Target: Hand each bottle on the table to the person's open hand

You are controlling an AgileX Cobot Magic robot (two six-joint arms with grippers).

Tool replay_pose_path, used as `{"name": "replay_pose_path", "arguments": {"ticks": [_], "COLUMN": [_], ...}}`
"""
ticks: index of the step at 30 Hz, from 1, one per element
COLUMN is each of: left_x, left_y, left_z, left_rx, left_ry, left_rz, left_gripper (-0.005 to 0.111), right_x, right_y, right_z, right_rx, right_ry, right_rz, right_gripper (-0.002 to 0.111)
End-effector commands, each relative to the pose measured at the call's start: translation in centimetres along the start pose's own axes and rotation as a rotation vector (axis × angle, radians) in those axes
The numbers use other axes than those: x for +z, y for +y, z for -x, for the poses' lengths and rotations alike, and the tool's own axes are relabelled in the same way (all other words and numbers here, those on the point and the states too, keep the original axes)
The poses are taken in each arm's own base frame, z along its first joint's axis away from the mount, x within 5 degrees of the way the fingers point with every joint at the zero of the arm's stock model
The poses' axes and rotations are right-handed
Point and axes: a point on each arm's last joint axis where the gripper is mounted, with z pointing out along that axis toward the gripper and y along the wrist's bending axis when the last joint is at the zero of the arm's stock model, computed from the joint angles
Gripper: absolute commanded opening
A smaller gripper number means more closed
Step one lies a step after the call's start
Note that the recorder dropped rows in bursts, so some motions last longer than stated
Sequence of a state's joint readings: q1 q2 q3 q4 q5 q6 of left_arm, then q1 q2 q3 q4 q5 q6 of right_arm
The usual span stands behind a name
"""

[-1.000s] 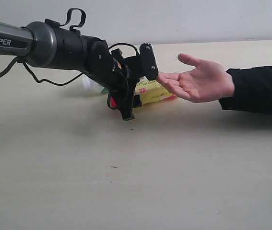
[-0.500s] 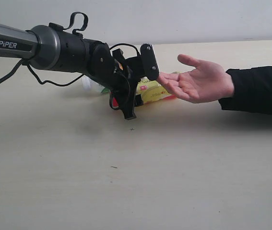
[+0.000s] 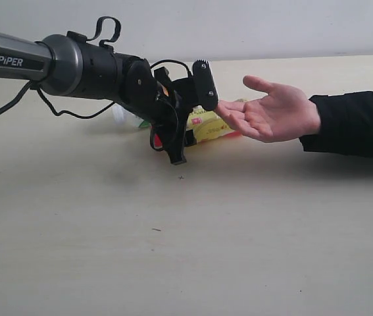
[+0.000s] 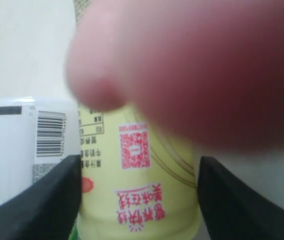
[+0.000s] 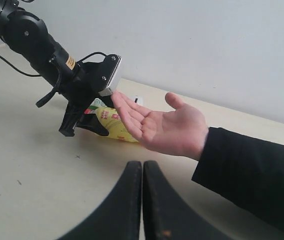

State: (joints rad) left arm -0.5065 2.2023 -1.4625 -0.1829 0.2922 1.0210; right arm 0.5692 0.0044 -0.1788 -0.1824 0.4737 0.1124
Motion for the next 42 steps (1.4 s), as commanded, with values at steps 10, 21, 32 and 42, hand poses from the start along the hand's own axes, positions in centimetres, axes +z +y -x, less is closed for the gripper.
{"name": "replay_pose_path", "arguments": {"ticks": [10, 21, 32, 42], "left_x": [-0.3, -1.7, -3.6, -6.2], "left_y": [-1.1, -0.5, 0.1, 0.1], "left_z": [-0.4, 0.3, 1.0, 1.4], "left_rx": [-0.018, -0.015, -0.011, -0.005], "left_ry": [0.062, 0.042, 0.024, 0.051], "left_rz": [-0.112, -0.092, -0.081, -0.144], "left_gripper": [0.004, 0.0, 0.0, 0.0], "right_x": [0.0, 0.0, 0.0, 0.0], "right_y": [0.0, 0.0, 0.0, 0.0], "right_z": [0.0, 0.0, 0.0, 0.0], "right_rx": [-0.005, -0.005, -0.005, -0.005], "right_ry": [-0.011, -0.011, -0.011, -0.011], "right_rz": [0.003, 0.003, 0.003, 0.003], "right_gripper": [0.001, 0.001, 0.001, 0.001]}}
